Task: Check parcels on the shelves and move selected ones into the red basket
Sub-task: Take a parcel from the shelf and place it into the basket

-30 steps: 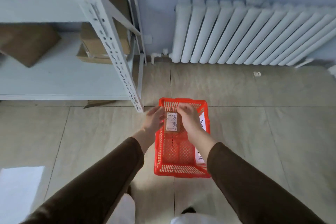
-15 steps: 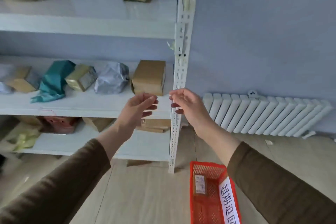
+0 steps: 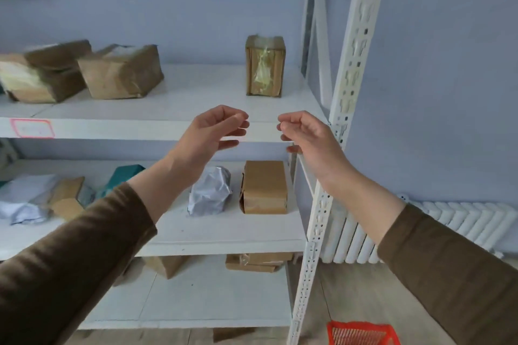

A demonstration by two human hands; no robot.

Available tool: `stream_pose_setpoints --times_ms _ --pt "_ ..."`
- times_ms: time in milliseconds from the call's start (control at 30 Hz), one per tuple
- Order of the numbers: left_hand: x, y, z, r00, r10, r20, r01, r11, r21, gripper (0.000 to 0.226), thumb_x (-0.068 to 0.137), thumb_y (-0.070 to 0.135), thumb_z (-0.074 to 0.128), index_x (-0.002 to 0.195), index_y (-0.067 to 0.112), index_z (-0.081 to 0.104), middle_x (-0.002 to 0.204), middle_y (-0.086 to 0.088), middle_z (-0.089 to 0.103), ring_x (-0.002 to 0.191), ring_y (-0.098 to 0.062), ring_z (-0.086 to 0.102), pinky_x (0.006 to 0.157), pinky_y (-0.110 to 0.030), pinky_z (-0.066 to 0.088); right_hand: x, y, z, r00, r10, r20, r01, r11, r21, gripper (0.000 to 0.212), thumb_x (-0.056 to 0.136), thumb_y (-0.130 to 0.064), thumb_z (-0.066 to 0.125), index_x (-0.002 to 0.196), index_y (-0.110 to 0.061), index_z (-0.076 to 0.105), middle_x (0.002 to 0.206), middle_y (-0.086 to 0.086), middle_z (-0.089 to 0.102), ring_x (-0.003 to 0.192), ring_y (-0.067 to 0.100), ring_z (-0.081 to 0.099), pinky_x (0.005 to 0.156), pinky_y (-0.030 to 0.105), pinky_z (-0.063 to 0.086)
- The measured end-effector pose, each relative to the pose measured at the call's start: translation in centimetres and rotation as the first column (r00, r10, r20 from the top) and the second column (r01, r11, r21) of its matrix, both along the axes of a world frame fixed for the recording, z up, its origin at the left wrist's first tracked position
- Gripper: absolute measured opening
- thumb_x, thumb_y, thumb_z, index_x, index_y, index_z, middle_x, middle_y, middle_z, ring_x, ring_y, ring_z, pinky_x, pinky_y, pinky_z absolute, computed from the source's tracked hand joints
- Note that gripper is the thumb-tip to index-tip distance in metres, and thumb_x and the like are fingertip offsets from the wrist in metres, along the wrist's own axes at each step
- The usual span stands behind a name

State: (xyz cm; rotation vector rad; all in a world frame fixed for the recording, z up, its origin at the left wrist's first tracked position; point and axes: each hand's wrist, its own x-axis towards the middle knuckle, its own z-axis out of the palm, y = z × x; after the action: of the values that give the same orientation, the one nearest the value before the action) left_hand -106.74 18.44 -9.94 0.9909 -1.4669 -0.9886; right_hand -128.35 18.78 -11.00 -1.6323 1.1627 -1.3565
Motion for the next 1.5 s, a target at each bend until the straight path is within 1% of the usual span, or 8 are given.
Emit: stream_pose_setpoints --times_ms 267,500,667,767,900,1100,1233,1500 --pt "0.6 -11.1 4.4 0.998 -0.047 0.038 0.047 0.999 -0.007 0.023 0.102 0.028 0.066 0.121 0.015 0.064 0.116 0.0 0.067 0.116 -0.018 0.064 0.108 -0.04 0.052 1.0 -8.7 4.7 0.997 -0.056 -0.056 0.057 0.998 0.021 0.041 0.1 -0.045 0.063 0.137 -0.028 0.057 0.141 -0.009 0.059 0.13 0.009 0.055 0.116 0.041 0.043" --pt "-1.5 -22.5 8.0 0.999 0.036 0.003 -0.036 0.987 0.156 0.078 0.095 0.057 0.067 0.156 0.017 0.039 0.156 -0.003 0.045 0.135 -0.019 0.048 0.118 -0.04 0.041 1.9 -19.7 9.8 0.987 -0.147 0.069 0.128 0.965 0.229 0.084 0.096 -0.065 0.058 0.163 -0.028 0.024 0.17 -0.005 0.026 0.154 0.021 0.029 0.126 0.047 0.027" --pt "-2.9 -26.3 9.2 0.998 0.023 -0.06 -0.004 0.955 0.298 0.086 0.093 0.073 0.054 0.159 0.021 0.035 0.167 -0.004 0.034 0.153 -0.028 0.035 0.126 -0.049 0.029 3.6 -22.8 11.5 0.971 -0.187 0.151 0.125 0.93 0.346 0.049 0.1 -0.066 0.047 0.121 -0.024 0.061 0.11 -0.007 0.062 0.095 0.017 0.062 0.075 0.03 0.048" --pt "-3.1 -27.3 8.9 0.991 -0.06 -0.122 0.097 0.941 0.323 0.051 0.097 0.065 0.055 0.126 0.024 0.063 0.142 -0.003 0.061 0.136 -0.027 0.055 0.121 -0.051 0.039 4.5 -23.7 11.0 0.962 -0.182 0.204 0.097 0.926 0.366 0.043 0.1 -0.066 0.048 0.093 -0.027 0.064 0.094 -0.002 0.068 0.082 0.018 0.068 0.063 0.033 0.053" --pt "-1.9 -25.1 7.9 0.978 -0.074 -0.197 0.121 0.963 0.239 0.025 0.104 0.048 0.052 0.106 0.027 0.066 0.103 0.005 0.068 0.106 -0.019 0.065 0.115 -0.047 0.046 5.9 -21.8 10.0 0.95 -0.195 0.245 0.113 0.943 0.313 0.041 0.099 -0.059 0.056 0.125 -0.027 0.06 0.113 -0.001 0.07 0.094 0.016 0.069 0.063 0.031 0.052" --pt "4.3 -15.8 6.0 0.951 -0.218 -0.219 0.216 0.976 -0.032 0.049 0.101 0.047 0.054 0.148 0.033 0.049 0.132 0.013 0.067 0.123 -0.007 0.062 0.114 -0.04 0.045 10.6 -12.7 7.1 0.937 -0.148 0.315 0.129 0.988 0.08 0.045 0.102 -0.046 0.058 0.142 -0.03 0.043 0.123 -0.009 0.068 0.092 -0.002 0.069 0.069 0.021 0.05" --pt "8.9 -7.9 4.0 0.947 -0.287 -0.143 0.258 0.947 -0.189 0.048 0.109 0.038 0.048 0.156 0.034 0.038 0.138 0.027 0.058 0.116 0.025 0.055 0.093 -0.005 0.045 14.3 -6.1 3.8 0.9 -0.1 0.424 0.141 0.988 -0.066 0.052 0.096 -0.056 0.061 0.141 -0.034 0.049 0.129 -0.014 0.069 0.118 -0.001 0.065 0.102 0.038 0.052" --pt "16.0 1.6 -0.5 0.959 -0.281 -0.031 0.249 0.892 -0.377 0.047 0.105 0.039 0.046 0.144 0.018 0.058 0.143 0.003 0.067 0.142 -0.01 0.053 0.117 -0.025 0.04 16.5 2.6 -2.6 0.554 0.032 0.832 -0.224 0.968 0.112 0.076 0.095 -0.07 0.041 0.148 -0.018 0.058 0.148 0.019 0.059 0.141 0.039 0.05 0.117 0.058 0.032"
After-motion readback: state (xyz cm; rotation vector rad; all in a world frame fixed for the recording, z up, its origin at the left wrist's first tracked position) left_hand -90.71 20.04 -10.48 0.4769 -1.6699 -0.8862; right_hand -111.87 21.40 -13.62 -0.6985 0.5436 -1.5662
